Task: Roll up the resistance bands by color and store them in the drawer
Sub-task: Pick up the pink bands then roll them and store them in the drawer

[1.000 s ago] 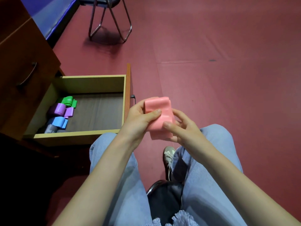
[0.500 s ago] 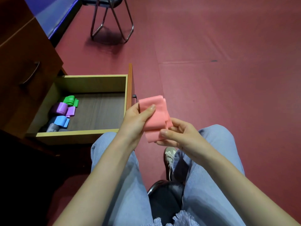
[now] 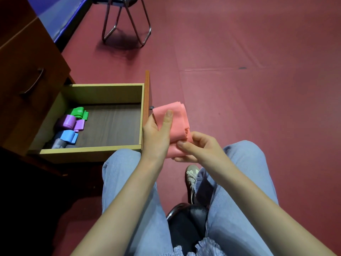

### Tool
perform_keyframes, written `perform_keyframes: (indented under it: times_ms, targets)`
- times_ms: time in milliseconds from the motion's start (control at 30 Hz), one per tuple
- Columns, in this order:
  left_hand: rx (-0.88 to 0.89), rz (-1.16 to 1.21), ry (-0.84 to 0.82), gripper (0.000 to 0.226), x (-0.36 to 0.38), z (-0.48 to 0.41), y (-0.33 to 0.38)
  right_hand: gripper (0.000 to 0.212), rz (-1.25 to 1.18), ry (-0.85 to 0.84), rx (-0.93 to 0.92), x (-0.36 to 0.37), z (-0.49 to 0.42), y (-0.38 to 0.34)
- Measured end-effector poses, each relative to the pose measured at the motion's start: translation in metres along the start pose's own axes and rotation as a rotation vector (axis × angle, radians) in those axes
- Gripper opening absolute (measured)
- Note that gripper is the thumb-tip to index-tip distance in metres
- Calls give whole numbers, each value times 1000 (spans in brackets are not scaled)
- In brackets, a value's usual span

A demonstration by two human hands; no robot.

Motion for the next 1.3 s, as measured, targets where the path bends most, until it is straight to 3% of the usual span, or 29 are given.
perform_keyframes:
  times_ms: [133, 300, 433, 500, 600, 767, 900, 1033, 1167, 1300]
  targets:
    - [-44, 44, -95, 5, 5, 2, -6, 9, -108, 20, 84, -4, -1, 7]
    - [51, 60, -282, 14, 12, 5, -1, 23, -397, -32, 281, -1, 4, 19]
    - [27, 104, -252, 19, 7, 0, -2, 23, -707, -183, 332, 11, 11, 11]
    - [-24, 119, -200, 11, 3, -2, -4, 33, -589, -236, 296, 12, 13, 7]
    - [-72, 87, -176, 6, 4, -3, -4, 24, -367, -164, 231, 8, 8, 7]
    - [-111, 43, -104, 13, 0, -4, -5, 28, -286, -228, 205, 19, 7, 7]
    - [-28, -50, -2, 13, -15, -9, 0, 45, -217, -294, 234, 23, 11, 12]
    - [48, -108, -15, 12, -14, -6, 4, 46, -87, -201, 222, 17, 5, 11]
    - [48, -115, -32, 9, -14, -7, 0, 14, 46, -47, 144, 3, -8, 7]
    - [15, -64, -20, 7, -20, -11, -5, 27, 54, -2, 138, 0, -18, 10]
Point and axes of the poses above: each hand's wrist, its own z-axis away from the middle knuckle, its own x-axis out of the palm, y = z × x, the point moved 10 cm from there along -z, towards the middle knuckle, and after that the axes turned 5 degrees about x, right-handed, at the moved point
